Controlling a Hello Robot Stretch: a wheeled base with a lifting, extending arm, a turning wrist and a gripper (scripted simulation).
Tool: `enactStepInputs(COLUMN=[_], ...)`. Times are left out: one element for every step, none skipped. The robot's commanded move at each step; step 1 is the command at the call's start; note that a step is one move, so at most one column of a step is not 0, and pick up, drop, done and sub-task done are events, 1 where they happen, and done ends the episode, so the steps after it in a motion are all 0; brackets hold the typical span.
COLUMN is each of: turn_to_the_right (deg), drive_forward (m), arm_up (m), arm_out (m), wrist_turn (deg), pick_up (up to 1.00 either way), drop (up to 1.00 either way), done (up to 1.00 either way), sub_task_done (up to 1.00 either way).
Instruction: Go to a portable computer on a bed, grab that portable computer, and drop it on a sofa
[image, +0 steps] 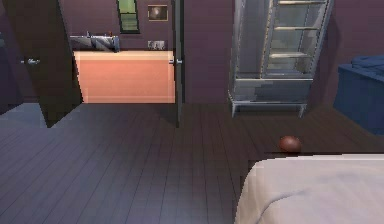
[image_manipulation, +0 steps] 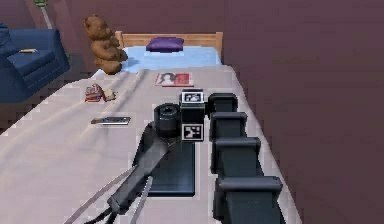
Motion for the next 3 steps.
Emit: enactStepInputs(turn_to_the_right=[0.0,0.0,0.0], drive_forward=[0.0,0.0,0.0], arm_up=[0.0,0.0,0.0], arm_out=[0.0,0.0,0.0], wrist_turn=[45.0,45.0,39.0], pick_up=[0.0,0.0,0.0], drop=[0.0,0.0,0.0], done=[0.0,0.0,0.0], sub_task_done=[0.0,0.0,0.0])
